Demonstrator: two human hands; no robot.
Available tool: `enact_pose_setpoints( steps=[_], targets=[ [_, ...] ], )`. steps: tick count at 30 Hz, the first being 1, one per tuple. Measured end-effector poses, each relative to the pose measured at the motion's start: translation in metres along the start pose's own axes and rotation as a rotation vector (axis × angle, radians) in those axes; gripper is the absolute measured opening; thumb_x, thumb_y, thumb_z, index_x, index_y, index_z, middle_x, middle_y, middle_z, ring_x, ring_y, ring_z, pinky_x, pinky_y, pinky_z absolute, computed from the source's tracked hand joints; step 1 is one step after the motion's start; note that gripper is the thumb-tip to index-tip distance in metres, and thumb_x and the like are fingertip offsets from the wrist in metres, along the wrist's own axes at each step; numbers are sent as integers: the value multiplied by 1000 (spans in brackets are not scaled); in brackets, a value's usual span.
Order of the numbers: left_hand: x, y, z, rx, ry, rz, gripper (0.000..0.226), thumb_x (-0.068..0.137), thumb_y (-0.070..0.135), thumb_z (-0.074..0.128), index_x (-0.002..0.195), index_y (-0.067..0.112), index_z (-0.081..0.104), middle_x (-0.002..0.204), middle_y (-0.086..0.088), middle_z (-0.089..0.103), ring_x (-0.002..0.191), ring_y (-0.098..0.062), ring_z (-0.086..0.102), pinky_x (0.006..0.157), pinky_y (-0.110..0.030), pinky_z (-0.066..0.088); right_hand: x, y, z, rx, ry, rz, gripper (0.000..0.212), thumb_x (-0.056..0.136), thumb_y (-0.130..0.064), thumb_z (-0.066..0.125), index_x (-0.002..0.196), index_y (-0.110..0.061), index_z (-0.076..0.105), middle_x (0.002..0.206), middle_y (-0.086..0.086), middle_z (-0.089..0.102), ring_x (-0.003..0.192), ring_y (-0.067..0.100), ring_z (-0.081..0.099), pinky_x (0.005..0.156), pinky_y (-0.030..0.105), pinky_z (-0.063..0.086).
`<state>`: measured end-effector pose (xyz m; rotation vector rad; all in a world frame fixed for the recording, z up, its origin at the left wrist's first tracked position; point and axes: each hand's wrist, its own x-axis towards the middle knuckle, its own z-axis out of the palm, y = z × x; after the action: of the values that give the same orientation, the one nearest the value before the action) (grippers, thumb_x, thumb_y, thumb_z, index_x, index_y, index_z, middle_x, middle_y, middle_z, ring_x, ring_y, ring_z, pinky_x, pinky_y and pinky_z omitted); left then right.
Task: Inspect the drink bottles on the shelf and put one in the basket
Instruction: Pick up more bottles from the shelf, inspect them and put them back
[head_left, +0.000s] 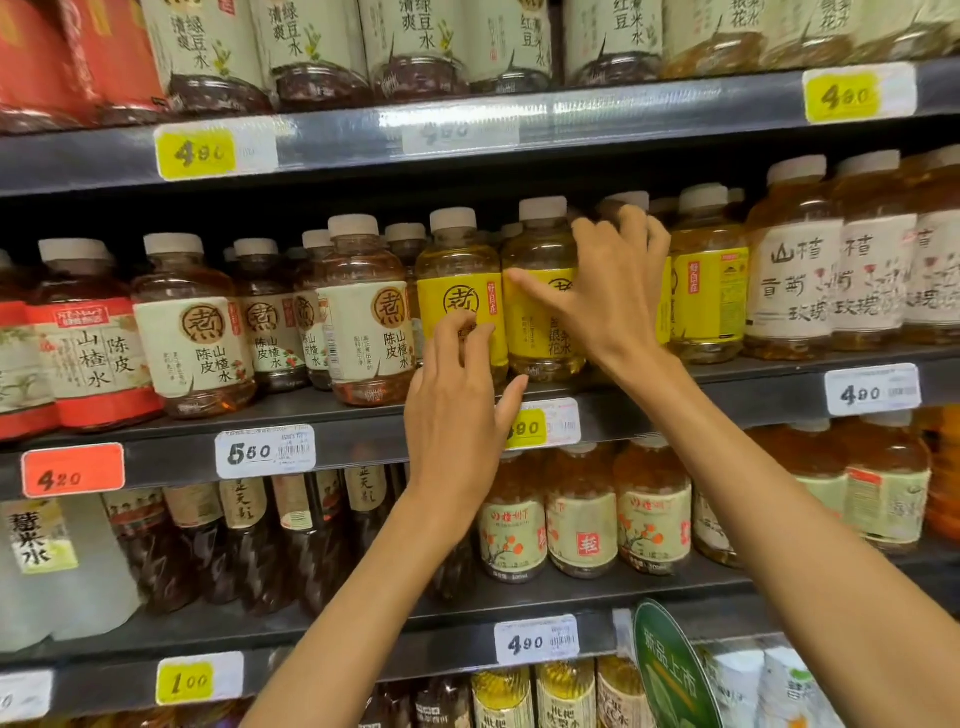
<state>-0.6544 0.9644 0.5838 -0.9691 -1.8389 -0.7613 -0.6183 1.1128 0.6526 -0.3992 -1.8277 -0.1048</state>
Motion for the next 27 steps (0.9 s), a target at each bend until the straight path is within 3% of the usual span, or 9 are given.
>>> enact_pose_setpoints(
  steps=[5,10,13,17,19,21,24,27],
  targets=[
    [-5,9,-1,-81,-23,-26,62,87,39,64,136,5,45,134,-12,48,125,-25,46,97,-35,42,-13,-4,-17,276,40,-8,73,83,-55,64,132,-2,52,120,18,59,118,32,50,94,36,36],
    [-15,28,-4,-287,-162,-136,92,80,56,62,149,11,22,150,-6,35,138,-19,34,111,-38,36,-22,-14,-47,612,-27,123,69,79,-45,73,134,-8,53,124,8,59,113,17,56,93,34,47],
    [-22,39,-13,-641,-230,-320,101,69,58,71,149,27,19,145,6,44,130,-9,45,104,-38,45,-33,-21,-68,742,-43,158,63,76,-44,76,128,-15,58,119,0,61,109,10,57,92,35,49],
    [-39,42,-28,-964,-243,-432,90,67,32,85,141,26,34,123,11,61,107,1,61,88,-23,55,-52,-28,-88,851,-98,169,51,73,-45,78,118,-31,57,115,-6,61,106,3,58,89,29,51],
    [-52,41,-34,-1076,-271,-446,81,68,20,86,135,25,41,116,10,66,102,-1,65,80,-16,54,-60,-25,-94,957,-177,208,46,75,-43,76,115,-32,57,116,-6,62,105,2,60,85,21,51],
    [-65,37,-40,-1159,-348,-442,74,63,22,87,125,29,48,110,10,70,98,-6,68,77,-14,53,-66,-19,-98,1179,-304,286,40,83,-42,66,117,-23,63,115,-3,67,104,4,63,82,19,51],
    [-76,30,-50,-1289,-517,-418,68,59,27,83,121,27,54,111,1,72,101,-16,69,80,-19,53,-68,-16,-100,1494,-557,443,36,93,-47,49,112,-22,68,107,0,73,102,13,68,80,25,53],
    [-84,24,-55,-1371,-600,-418,60,57,25,83,113,30,63,110,-3,72,101,-18,69,80,-21,53,-66,-24,-99,1633,-768,500,37,91,-45,49,107,-20,70,105,3,73,101,19,69,83,30,56]
  ],
)
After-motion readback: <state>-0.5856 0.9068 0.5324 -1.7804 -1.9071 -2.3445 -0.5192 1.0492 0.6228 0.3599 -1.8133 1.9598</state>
